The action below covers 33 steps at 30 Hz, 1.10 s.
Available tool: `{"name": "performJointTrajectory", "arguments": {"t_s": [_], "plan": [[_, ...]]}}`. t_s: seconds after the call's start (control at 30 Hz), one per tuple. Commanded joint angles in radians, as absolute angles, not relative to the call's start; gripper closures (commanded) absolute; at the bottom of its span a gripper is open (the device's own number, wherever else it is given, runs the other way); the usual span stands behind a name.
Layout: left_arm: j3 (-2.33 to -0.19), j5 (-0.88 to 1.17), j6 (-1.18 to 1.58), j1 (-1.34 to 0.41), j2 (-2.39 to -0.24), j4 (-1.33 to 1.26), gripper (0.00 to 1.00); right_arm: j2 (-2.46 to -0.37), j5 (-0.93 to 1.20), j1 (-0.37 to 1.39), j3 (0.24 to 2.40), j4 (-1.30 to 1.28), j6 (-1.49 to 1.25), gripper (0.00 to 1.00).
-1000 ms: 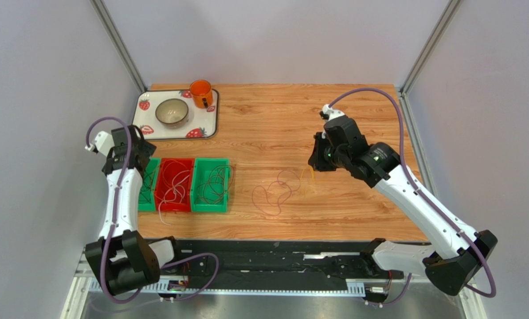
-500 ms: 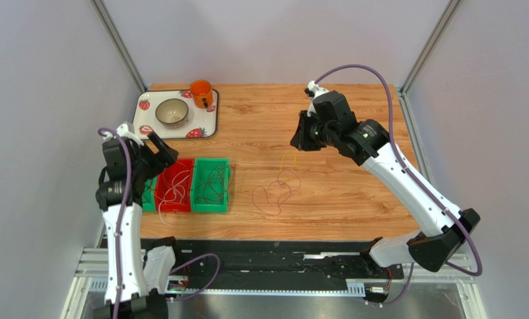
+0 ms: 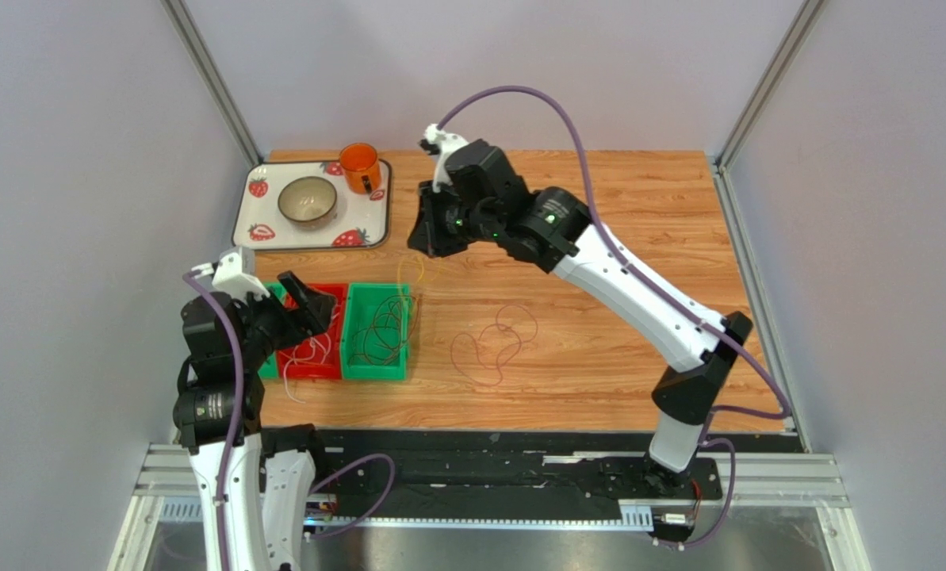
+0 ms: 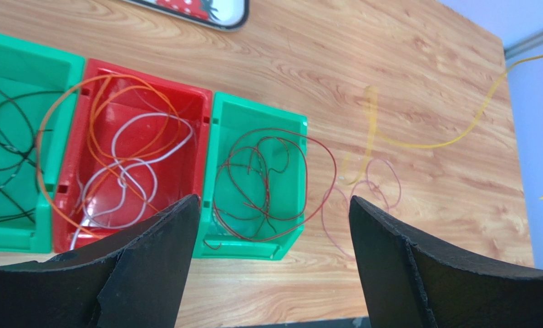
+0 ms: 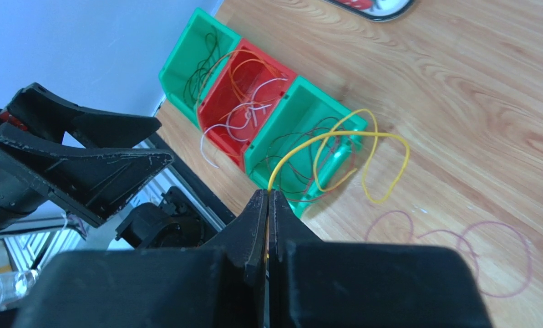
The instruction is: Untangle the cables
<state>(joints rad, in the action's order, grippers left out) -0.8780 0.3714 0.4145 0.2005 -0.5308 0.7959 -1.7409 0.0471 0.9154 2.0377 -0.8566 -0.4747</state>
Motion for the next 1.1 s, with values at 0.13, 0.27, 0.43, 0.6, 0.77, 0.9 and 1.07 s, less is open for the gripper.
{"name": "performJointTrajectory", "arguments": {"t_s": [0.13, 0.27, 0.43, 0.6, 0.77, 0.9, 1.07], "plan": [[-0.908, 0.144, 0.465, 0.252, -0.437, 0.847, 0.12, -1.903, 0.072, 1.005, 2.186, -0.810, -0.475, 1.00], [-0.908, 0.107, 0.479, 0.262, -0.382, 0.856, 0.12, -1.948, 0.103, 1.005, 2.131, -0.761, -0.497, 1.00], [-0.902, 0.115, 0.477, 0.264, -0.379, 0.848, 0.13, -2.035, 0.130, 1.005, 2.112, -0.758, -0.499, 1.00], [-0.899, 0.140, 0.469, 0.264, -0.396, 0.841, 0.16, -2.150, 0.167, 1.005, 2.146, -0.778, -0.502, 1.00], [-0.894, 0.152, 0.468, 0.262, -0.388, 0.833, 0.16, -2.210, 0.170, 1.006, 2.175, -0.793, -0.505, 1.00], [-0.894, 0.163, 0.465, 0.264, -0.391, 0.831, 0.16, -2.233, 0.172, 1.006, 2.168, -0.782, -0.505, 1.00], [-0.893, 0.164, 0.465, 0.264, -0.393, 0.831, 0.17, -2.299, 0.202, 1.009, 2.230, -0.770, -0.512, 1.00]]}}
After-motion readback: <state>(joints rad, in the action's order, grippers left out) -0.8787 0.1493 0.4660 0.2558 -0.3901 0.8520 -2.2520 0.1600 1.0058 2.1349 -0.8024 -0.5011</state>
